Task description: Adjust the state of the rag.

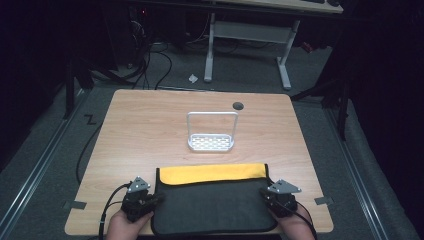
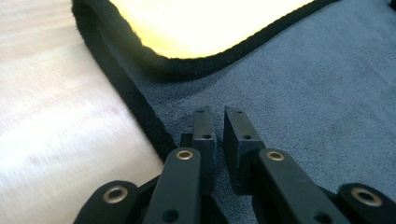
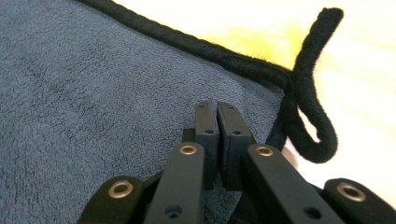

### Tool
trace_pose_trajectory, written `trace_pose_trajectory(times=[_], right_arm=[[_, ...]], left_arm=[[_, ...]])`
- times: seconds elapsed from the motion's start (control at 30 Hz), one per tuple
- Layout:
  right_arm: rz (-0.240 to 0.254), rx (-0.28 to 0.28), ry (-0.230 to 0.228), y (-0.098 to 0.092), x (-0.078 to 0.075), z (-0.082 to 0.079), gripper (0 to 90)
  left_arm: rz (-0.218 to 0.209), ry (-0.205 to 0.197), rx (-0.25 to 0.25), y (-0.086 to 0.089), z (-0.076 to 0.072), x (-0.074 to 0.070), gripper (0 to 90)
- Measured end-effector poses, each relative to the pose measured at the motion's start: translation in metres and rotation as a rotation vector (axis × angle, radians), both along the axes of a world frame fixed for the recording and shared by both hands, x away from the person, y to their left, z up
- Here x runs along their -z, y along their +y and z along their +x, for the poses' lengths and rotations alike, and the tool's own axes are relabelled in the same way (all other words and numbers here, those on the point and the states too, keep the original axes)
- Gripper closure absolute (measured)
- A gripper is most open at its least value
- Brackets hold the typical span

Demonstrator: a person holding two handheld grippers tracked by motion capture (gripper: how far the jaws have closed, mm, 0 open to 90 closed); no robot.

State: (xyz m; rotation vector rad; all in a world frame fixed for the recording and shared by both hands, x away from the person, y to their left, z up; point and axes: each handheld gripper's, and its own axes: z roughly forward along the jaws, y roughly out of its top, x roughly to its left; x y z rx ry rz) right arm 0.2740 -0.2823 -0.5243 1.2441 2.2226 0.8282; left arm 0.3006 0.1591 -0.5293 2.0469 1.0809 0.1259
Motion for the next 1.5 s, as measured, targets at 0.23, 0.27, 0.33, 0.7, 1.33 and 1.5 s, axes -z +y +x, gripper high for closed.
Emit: trace_pose_trajectory(times=[0.23, 0.27, 0.33, 0.7, 1.33, 1.5], right_arm=[[0.022, 0.035, -0.070, -0.006, -0.008, 0.002, 75.6], [0.019, 0.055, -0.089, -0.008, -0.009, 0.005, 73.3], [0.017, 0.086, -0.115, -0.012, -0.012, 0.011, 68.2], [0.034, 0.099, -0.063, -0.019, -0.006, 0.030, 86.1], [0.114, 0.140, -0.082, -0.021, -0.023, 0.084, 85.0], [0.100, 0.172, -0.075, -0.018, -0.015, 0.118, 80.9]], left_arm=[[-0.020, -0.082, -0.080, 0.007, 0.021, -0.010, 57.2], [-0.009, -0.090, -0.086, 0.007, 0.024, -0.010, 52.8], [-0.025, -0.078, -0.091, 0.007, 0.032, -0.010, 48.7], [-0.102, -0.007, -0.069, 0.004, 0.037, -0.004, 81.2], [-0.308, 0.058, -0.163, 0.029, 0.104, -0.019, 74.5], [-0.338, 0.066, -0.255, 0.034, 0.128, -0.014, 58.0]])
